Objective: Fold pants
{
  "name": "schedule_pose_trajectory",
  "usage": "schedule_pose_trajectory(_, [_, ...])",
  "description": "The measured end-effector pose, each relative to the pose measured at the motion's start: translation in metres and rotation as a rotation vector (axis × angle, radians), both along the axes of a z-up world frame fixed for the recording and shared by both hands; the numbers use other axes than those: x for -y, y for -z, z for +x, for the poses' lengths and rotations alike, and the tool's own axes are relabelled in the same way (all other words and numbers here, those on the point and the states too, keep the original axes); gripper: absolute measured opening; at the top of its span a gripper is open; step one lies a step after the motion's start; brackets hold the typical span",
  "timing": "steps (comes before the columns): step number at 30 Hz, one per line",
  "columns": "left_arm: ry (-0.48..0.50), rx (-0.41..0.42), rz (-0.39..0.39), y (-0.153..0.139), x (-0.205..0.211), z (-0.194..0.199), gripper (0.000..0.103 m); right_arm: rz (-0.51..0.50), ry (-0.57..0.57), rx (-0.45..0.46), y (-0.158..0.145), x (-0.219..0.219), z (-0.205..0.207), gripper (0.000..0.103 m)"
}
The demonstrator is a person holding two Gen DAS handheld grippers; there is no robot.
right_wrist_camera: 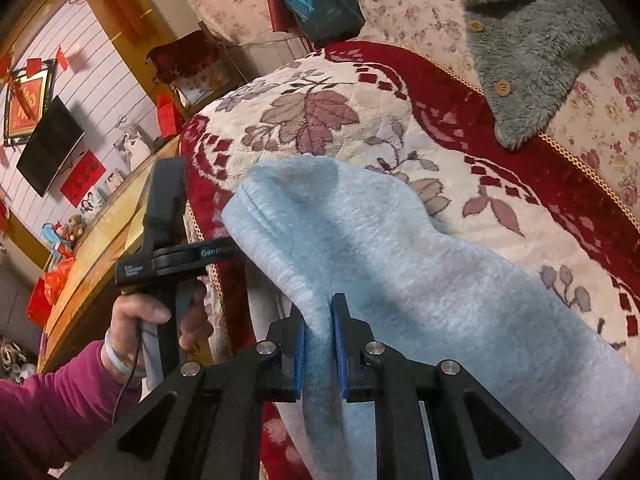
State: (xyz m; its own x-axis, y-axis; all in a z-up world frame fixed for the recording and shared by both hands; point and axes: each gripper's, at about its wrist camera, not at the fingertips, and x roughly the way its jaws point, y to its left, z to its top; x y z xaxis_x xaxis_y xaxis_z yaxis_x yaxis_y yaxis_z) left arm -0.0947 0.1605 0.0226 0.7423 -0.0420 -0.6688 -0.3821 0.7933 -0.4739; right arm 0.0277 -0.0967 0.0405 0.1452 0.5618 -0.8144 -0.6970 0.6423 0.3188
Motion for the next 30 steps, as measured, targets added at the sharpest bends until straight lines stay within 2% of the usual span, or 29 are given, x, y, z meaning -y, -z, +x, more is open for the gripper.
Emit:
schedule_pose_trajectory(2, [0.007,0.030,0.021,-0.009,-0.002,-0.010,0.016,-0.001,-0.012,0.008,-0.002,-0.002,-0.004,0.012])
schedule_pose_trajectory(3, [0.002,0.020,0.017,-0.007,-0.004,-0.013,0.016,0.002,-0.020,0.005,-0.001,-0.003,-0.006,0.012])
schedule_pose_trajectory(6, [-0.031,-0.061,-0.034,0.022,-0.012,-0.012,0.016,-0.022,-0.056,-0.017,0.014,-0.017,-0.014,0.012])
schedule_pose_trajectory(7, [-0.042,-0.060,-0.058,0.029,-0.014,-0.014,0.016,-0.047,-0.067,-0.021,0.022,-0.022,-0.018,0.012])
schedule_pose_trajectory(11, [-0.067,-0.031,-0.081,0.032,-0.017,-0.028,0.027,-0.149,-0.126,-0.039,0.061,-0.040,-0.040,0.013])
schedule_pose_trajectory(12, [-0.076,-0.040,-0.074,0.030,-0.016,-0.031,0.034,-0.149,-0.123,-0.021,0.061,-0.040,-0.042,0.014])
schedule_pose_trajectory(13, [-0.094,-0.062,-0.060,0.027,-0.016,-0.035,0.048,-0.137,-0.115,-0.014,0.059,-0.038,-0.043,0.015])
schedule_pose_trajectory(14, [-0.117,-0.084,-0.036,0.022,-0.016,-0.040,0.056,-0.109,-0.100,-0.023,0.055,-0.034,-0.042,0.017])
schedule_pose_trajectory(15, [-0.137,-0.095,-0.015,0.018,-0.017,-0.045,0.069,-0.092,-0.088,-0.028,0.051,-0.029,-0.041,0.017])
schedule_pose_trajectory(16, [-0.157,-0.098,0.005,0.012,-0.016,-0.051,0.074,-0.082,-0.072,-0.039,0.048,-0.023,-0.040,0.020])
schedule_pose_trajectory(18, [-0.213,-0.109,0.064,-0.001,-0.016,-0.066,0.074,-0.078,-0.047,-0.052,0.041,-0.009,-0.041,0.032])
schedule_pose_trajectory(20, [-0.235,-0.125,0.114,-0.011,-0.013,-0.078,0.074,-0.084,-0.034,-0.037,0.033,0.011,-0.049,0.054])
schedule_pose_trajectory(26, [-0.209,-0.104,0.151,-0.035,0.011,-0.088,0.074,-0.146,0.075,0.065,0.013,0.084,-0.064,0.062])
schedule_pose_trajectory(29, [-0.171,-0.088,0.160,-0.045,0.030,-0.075,0.074,-0.256,0.210,0.053,0.022,0.143,-0.061,0.063])
schedule_pose_trajectory(30, [-0.145,-0.086,0.157,-0.049,0.040,-0.069,0.074,-0.239,0.234,0.049,0.022,0.160,-0.061,0.063])
